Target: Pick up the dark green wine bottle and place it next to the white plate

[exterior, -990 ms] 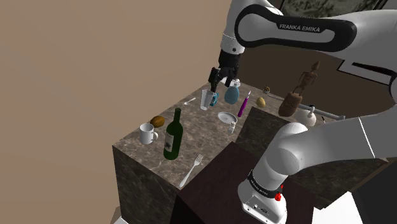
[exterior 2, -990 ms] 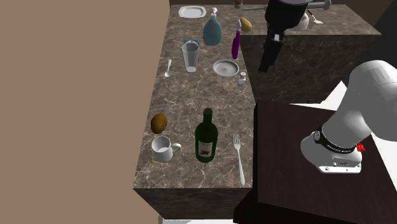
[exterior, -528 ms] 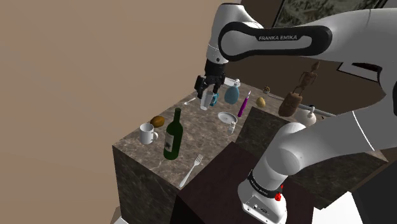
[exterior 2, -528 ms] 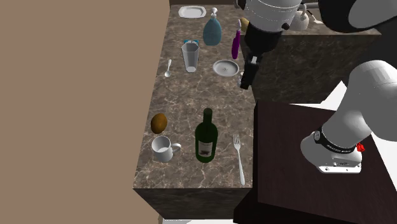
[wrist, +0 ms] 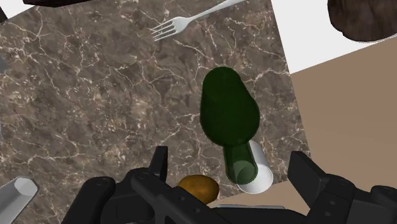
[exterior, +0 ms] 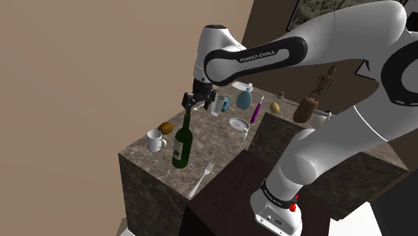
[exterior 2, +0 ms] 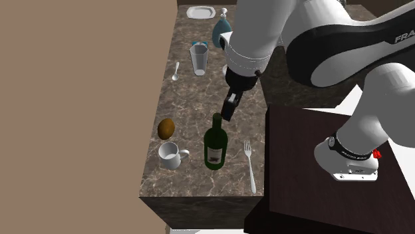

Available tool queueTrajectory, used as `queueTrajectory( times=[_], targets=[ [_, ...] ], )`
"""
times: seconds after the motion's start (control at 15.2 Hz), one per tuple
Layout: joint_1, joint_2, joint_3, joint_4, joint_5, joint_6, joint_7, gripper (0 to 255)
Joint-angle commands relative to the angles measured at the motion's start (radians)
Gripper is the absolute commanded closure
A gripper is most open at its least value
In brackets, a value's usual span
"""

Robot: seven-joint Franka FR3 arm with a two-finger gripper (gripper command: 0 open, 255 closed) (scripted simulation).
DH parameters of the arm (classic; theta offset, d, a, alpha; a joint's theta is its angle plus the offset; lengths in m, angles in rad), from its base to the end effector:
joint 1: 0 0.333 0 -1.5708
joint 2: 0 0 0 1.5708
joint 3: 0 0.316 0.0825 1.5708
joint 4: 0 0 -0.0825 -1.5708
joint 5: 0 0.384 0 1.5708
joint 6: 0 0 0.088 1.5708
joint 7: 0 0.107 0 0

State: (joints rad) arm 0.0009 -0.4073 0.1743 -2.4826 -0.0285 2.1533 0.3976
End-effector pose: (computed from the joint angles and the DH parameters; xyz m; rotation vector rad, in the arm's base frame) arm 0.4168 0.0741 0.4401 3.0502 -0.3355 0.1456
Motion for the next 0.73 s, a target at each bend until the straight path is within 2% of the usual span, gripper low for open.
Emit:
queueTrajectory(
  times=[0.0,0.53,0.66],
  targets=[
    [-0.004,0.075,0.022,0.016,-0.009,0.069,0.044,0],
    [-0.015,0.172,0.036,-0.015,-0.036,0.2,0.08,0],
    [-0.016,0.178,0.036,-0.018,-0.038,0.208,0.081,0]
  ],
)
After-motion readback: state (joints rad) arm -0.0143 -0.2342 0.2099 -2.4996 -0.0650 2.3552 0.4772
